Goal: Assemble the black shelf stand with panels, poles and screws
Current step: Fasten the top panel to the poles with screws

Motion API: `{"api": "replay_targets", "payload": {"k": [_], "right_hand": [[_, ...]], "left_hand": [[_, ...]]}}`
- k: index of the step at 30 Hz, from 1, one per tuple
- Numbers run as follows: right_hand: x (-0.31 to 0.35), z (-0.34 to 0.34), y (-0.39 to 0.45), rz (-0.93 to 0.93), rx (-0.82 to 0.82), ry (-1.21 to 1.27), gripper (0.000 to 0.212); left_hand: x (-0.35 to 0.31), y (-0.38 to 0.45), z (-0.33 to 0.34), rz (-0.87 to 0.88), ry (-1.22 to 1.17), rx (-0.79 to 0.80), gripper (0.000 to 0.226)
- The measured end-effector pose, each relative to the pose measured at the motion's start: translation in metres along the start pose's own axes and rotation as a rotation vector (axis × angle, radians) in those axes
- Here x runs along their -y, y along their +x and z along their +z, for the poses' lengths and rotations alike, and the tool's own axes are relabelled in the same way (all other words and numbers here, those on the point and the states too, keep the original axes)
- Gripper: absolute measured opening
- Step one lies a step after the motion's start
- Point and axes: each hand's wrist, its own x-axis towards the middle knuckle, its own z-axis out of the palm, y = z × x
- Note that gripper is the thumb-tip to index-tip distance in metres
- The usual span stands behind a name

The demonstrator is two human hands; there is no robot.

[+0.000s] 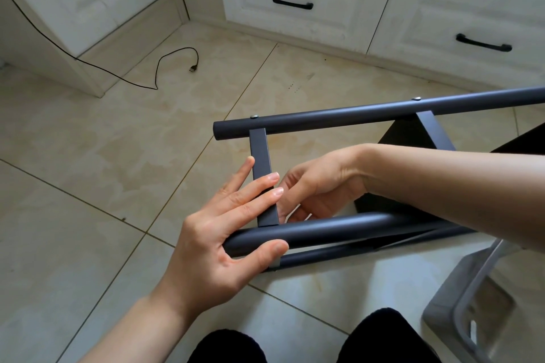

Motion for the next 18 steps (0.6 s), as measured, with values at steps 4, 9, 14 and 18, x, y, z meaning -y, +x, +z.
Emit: {"api": "replay_targets", "payload": {"k": [4, 9, 14, 18], "right_hand": [[-0.0007, 0.0025, 0.0015, 0.008, 0.005, -0.026, 0.012], [0.0006, 0.0033, 0.0004, -0.004, -0.002, -0.027, 0.017], [0.001, 0.0051, 0.0021, 0.011, -0.019, -0.044, 0.009], [0.0011, 0.0071, 0.0037, 0.025, -0.001, -0.07, 0.015]], "left_hand": [[0.0006, 0.0004, 0.0001, 0.0, -0.004, -0.001, 0.053], [0.0006, -0.0002, 0.0005, -0.003, -0.009, -0.002, 0.054], [0.0006, 0.0002, 0.0003, -0.002, -0.008, -0.002, 0.054], [0.0001, 0.0003, 0.0007, 0.002, -0.008, -0.007, 0.054]]}}
